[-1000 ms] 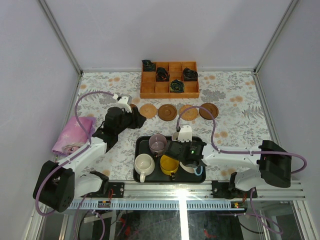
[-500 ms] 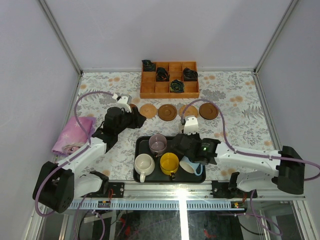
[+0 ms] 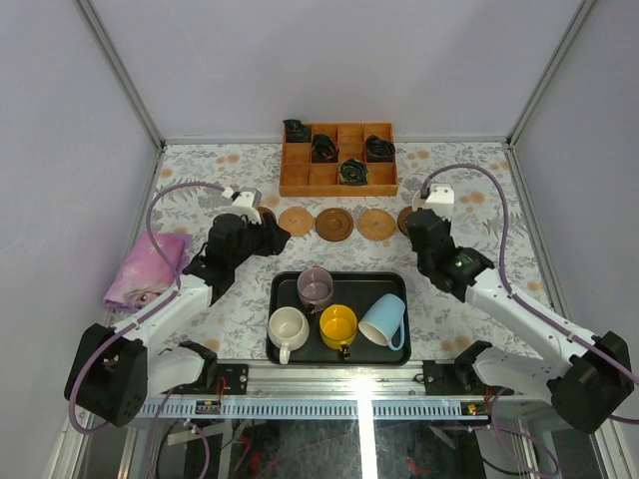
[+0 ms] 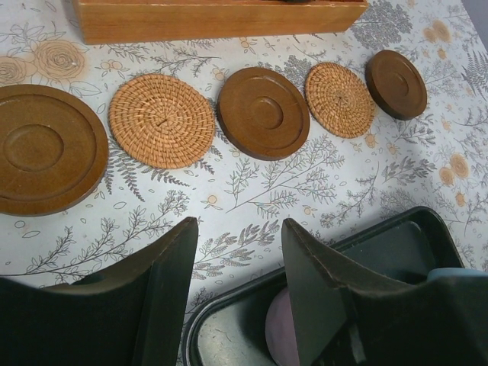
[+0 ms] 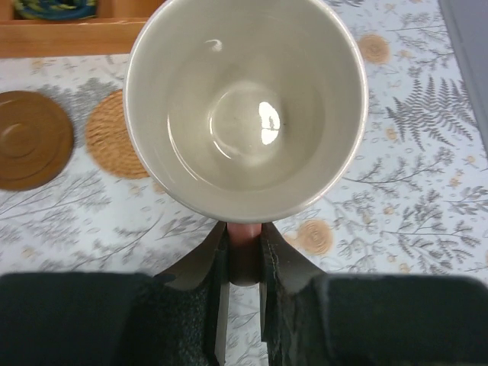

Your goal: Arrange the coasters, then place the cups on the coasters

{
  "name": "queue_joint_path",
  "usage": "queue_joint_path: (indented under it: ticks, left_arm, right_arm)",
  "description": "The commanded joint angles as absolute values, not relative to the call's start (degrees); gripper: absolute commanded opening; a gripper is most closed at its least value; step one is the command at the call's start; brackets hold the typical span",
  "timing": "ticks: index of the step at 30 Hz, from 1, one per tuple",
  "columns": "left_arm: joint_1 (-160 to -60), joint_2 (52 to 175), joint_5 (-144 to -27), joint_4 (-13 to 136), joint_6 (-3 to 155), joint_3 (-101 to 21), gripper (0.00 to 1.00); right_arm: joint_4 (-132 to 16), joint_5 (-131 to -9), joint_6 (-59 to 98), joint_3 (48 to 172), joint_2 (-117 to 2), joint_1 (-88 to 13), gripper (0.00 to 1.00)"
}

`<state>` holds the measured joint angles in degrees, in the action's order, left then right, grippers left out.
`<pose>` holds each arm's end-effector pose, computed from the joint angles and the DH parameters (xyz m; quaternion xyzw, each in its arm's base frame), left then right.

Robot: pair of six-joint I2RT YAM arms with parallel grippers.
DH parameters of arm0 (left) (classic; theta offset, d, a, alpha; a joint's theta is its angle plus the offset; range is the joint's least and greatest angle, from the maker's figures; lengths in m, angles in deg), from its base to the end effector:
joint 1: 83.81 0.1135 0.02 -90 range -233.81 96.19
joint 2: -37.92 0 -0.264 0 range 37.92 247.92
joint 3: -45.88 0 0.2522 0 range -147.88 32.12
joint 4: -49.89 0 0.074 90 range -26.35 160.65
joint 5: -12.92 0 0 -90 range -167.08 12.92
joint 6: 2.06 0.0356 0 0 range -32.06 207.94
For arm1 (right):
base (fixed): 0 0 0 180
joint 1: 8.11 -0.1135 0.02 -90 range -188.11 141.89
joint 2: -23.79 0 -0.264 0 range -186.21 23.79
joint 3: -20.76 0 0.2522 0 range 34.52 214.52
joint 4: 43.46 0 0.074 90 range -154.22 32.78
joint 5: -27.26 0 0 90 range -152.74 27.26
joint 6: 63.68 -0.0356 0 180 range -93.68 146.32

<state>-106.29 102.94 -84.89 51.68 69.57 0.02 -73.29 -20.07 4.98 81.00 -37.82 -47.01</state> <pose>0.2280 -0.0996 0.2310 0.0680 0.8201 -0.2499 0.5103 0.1959 0.1271 0.2878 0.0526 0.8293 -0.0447 0.5546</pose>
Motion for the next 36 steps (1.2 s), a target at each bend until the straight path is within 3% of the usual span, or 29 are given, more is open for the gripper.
queue_joint_path:
  ticks: [1,13,36]
  left_arm:
    - [-106.71,102.33,-82.32,51.20,69.97,-0.29,0.48]
    - [-106.57,103.50,-77.73,51.76,70.24,-1.30,0.48]
    - [-106.49,111.31,-75.97,52.23,69.79,-5.15,0.49]
  right_arm:
    - [-62.04,-26.87,12.39,81.81,-39.74,-38.54,0.00]
    - [-55.37,-44.74,13.97,83.47,-49.39,-23.04,0.00]
    - [-55.86,-51.39,14.88,91.32,-61.70,-21.83,0.00]
